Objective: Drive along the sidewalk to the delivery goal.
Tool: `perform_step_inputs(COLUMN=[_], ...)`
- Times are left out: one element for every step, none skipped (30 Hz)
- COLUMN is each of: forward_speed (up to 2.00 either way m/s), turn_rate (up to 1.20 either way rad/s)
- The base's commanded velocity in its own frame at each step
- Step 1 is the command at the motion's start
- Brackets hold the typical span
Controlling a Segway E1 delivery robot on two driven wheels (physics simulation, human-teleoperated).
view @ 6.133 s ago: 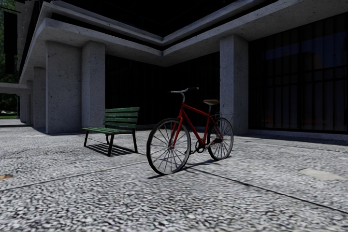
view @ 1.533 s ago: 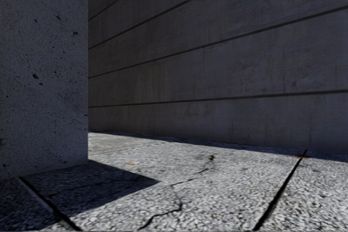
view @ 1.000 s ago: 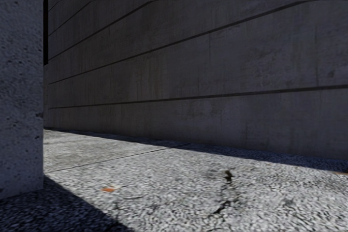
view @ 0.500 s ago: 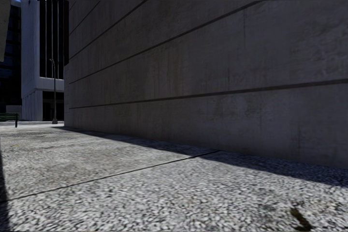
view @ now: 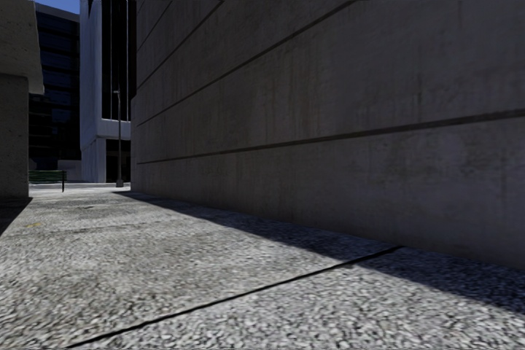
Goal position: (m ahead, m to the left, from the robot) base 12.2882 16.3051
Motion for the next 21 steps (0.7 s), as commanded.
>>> perform_step_inputs(forward_speed=[2.0,2.0,2.0,2.0,2.0,2.0,2.0,2.0,2.0,2.0,2.0,2.0,2.0,2.0,2.0,2.0,2.0,2.0,2.0,2.0,2.0], turn_rate=[0.46,0.46,0.48,0.49,0.49,0.49,0.49,0.49,0.5,0.51,0.51,0.51,0.51,0.51,0.51,0.51,0.51,0.52,0.52,0.52,0.52])
